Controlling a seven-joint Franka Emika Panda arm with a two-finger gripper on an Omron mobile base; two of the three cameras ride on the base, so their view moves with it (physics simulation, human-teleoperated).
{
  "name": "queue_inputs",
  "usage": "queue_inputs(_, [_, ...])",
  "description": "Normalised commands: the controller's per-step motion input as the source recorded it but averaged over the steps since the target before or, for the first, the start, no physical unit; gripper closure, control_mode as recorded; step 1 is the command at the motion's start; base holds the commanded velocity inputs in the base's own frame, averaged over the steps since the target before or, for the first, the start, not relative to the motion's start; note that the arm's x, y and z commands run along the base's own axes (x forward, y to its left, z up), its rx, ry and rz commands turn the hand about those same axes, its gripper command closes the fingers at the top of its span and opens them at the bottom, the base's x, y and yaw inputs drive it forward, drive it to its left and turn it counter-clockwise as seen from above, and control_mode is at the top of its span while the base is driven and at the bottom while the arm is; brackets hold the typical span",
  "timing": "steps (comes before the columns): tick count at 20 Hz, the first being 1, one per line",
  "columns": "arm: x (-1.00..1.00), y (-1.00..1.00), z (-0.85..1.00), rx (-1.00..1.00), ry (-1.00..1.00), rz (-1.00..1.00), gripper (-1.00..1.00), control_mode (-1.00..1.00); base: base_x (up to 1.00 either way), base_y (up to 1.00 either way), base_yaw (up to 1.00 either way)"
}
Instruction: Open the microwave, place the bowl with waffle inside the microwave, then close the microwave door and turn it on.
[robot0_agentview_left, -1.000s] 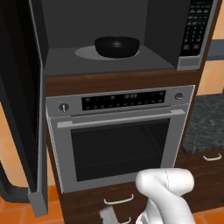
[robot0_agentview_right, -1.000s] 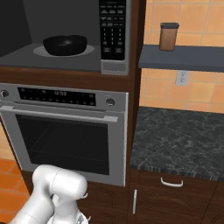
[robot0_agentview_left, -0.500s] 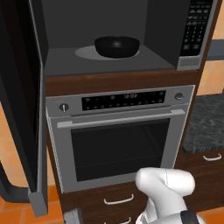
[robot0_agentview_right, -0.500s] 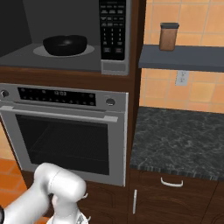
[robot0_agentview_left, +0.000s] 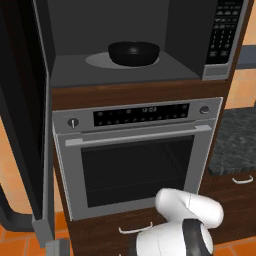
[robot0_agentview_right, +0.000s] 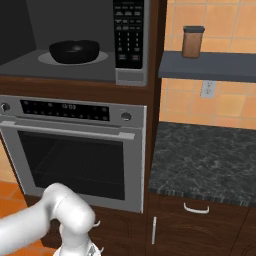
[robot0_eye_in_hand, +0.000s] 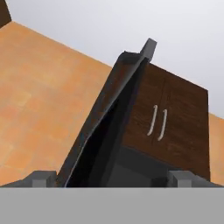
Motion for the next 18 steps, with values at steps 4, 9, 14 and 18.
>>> queue_inputs(4, [-0.11,1.0,0.04,-0.11,-0.03,-0.03,-1.0,-1.0,0.0,0.0,0.0])
queue_inputs(9, [-0.04,0.63,0.01,-0.07,-0.02,-0.08,-1.0,-1.0,0.0,0.0,0.0])
queue_inputs(14, [0.0,0.0,0.0,-0.03,0.02,-0.31,-1.0,-1.0,0.0,0.0,0.0])
queue_inputs(18, [0.0,0.03,0.0,-0.02,0.02,-0.42,-1.0,-1.0,0.0,0.0,0.0])
